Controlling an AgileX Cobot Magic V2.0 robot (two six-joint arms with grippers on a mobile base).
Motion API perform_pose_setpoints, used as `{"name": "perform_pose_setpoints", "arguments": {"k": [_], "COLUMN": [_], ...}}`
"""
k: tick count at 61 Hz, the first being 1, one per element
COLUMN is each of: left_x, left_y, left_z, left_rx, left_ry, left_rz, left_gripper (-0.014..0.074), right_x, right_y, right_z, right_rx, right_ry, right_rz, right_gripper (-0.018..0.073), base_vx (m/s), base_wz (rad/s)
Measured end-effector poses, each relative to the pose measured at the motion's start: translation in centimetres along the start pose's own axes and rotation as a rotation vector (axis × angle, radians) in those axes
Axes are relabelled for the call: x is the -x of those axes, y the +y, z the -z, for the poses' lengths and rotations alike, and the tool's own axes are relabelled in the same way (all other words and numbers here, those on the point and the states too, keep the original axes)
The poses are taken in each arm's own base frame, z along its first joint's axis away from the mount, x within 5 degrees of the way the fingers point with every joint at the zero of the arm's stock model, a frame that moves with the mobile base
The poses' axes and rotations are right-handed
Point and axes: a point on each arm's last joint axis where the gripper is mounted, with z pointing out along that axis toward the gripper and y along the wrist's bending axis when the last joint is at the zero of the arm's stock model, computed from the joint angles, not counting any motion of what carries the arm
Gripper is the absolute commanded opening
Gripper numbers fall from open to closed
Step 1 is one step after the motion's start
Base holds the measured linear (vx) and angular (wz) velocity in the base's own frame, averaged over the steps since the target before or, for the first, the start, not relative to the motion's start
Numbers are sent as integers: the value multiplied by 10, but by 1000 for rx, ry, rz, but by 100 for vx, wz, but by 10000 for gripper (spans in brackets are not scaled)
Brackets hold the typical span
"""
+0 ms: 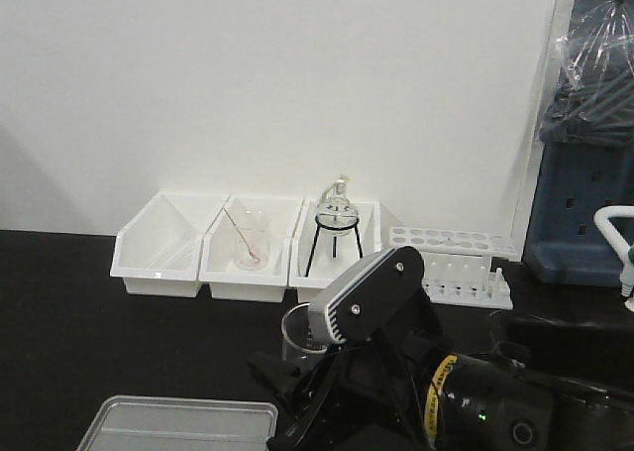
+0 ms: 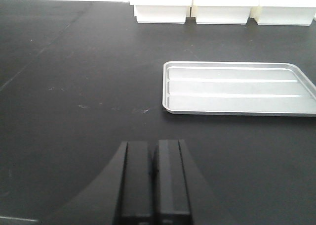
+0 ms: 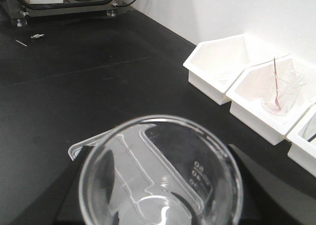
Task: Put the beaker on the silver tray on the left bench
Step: 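Lower the held beaker onto the silver tray with the right gripper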
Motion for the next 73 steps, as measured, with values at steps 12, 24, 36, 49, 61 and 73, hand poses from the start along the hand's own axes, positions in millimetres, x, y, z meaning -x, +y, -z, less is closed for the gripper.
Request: {"name": "perform_pose_setpoints", "arguments": {"k": [12,24,36,49,61,73], "left_x": [0,0,0,0,0,0], "left_y": [0,0,0,0,0,0], "left_z": [0,0,0,0,0,0], "left_rx": [0,0,0,0,0,0], "left_ry": [0,0,0,0,0,0], "left_rz": [0,0,0,0,0,0], "left_gripper": [1,1,1,1,1,1], "right_x": [-9,-20,-40,-71,-100,-129], "right_y": [-2,-9,-12,-13,-13,-10], "right_z": [-18,-73,-130,-178,-202,-212], "right_rx": [8,24,66,102,108,120], "right_ry": [36,76,94,118,167,220], "right_rz": [-7,-17,-29,-46,-57,-72], "right_gripper": [-11,-11,-11,-11,-11,-9], "base_vx": [0,0,0,0,0,0], "base_wz": [0,0,0,0,0,0]}}
